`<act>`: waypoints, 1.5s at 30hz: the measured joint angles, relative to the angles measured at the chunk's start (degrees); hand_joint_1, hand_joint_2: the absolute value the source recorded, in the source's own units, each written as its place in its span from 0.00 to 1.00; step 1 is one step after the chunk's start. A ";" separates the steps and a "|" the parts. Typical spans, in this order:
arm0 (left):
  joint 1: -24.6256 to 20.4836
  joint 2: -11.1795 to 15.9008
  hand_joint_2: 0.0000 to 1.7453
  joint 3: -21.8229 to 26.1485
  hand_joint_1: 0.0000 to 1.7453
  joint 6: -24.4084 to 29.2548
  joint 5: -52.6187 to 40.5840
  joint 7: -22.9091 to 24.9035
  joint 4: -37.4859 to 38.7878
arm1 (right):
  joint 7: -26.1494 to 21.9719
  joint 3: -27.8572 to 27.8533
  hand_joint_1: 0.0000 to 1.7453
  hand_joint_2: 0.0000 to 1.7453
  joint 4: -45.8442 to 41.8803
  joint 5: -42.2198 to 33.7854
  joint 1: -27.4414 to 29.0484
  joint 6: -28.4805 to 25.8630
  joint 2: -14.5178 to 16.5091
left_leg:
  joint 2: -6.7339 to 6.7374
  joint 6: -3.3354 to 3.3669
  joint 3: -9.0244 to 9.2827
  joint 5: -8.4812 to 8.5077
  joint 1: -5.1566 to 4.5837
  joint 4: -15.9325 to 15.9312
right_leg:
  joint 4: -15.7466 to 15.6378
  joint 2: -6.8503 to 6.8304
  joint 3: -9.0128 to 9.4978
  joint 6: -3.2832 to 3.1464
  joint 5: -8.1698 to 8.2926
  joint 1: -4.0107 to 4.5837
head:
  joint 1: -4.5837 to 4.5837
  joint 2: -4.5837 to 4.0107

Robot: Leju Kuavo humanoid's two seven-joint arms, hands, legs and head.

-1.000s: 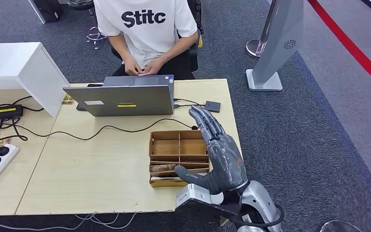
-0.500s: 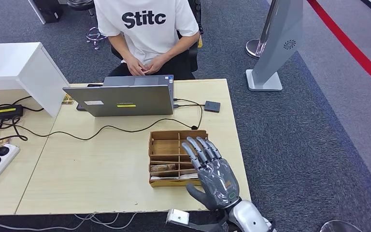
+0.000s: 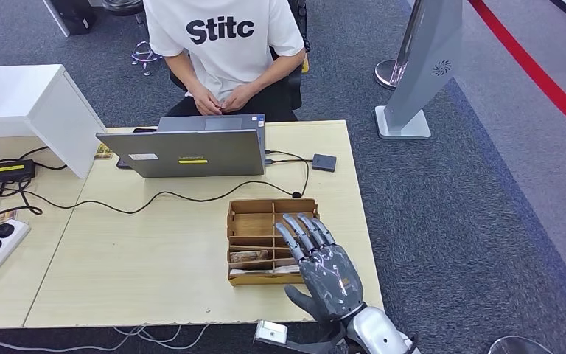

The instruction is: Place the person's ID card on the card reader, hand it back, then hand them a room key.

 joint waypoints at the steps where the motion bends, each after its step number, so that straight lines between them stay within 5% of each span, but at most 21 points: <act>1: 0.00 0.00 1.00 0.00 0.00 0.00 0.00 0.00 0.00 | 0.00 0.00 0.00 1.00 0.00 0.00 0.00 0.00 -0.01 | 0.00 0.00 0.00 0.00 0.00 0.00 | 0.00 0.00 0.00 0.00 0.00 0.00 | 0.00 0.00; 23: 0.00 0.00 1.00 0.00 0.00 0.01 -0.05 0.00 0.00 | 0.51 0.00 0.00 1.00 0.26 0.27 -0.13 1.10 -0.15 | 0.00 0.00 0.01 0.00 0.00 0.00 | 0.00 0.00 0.00 0.00 0.00 0.00 | 0.01 0.00; 27: -0.21 0.00 1.00 0.00 0.00 0.05 -0.48 0.26 0.00 | 1.73 -0.09 0.00 1.00 6.18 1.69 -1.41 5.67 -0.08 | 0.00 0.00 0.02 0.01 0.00 0.00 | 0.00 -0.02 0.02 0.00 0.00 0.00 | -0.03 0.00; 45: -0.29 0.02 1.00 0.00 0.00 0.17 -0.63 0.39 0.00 | 0.74 -1.96 0.00 1.00 16.79 2.29 -2.29 5.07 1.42 | -0.01 -0.02 0.02 0.02 0.00 0.00 | 0.00 -0.03 0.01 -0.02 0.02 0.00 | -0.05 0.00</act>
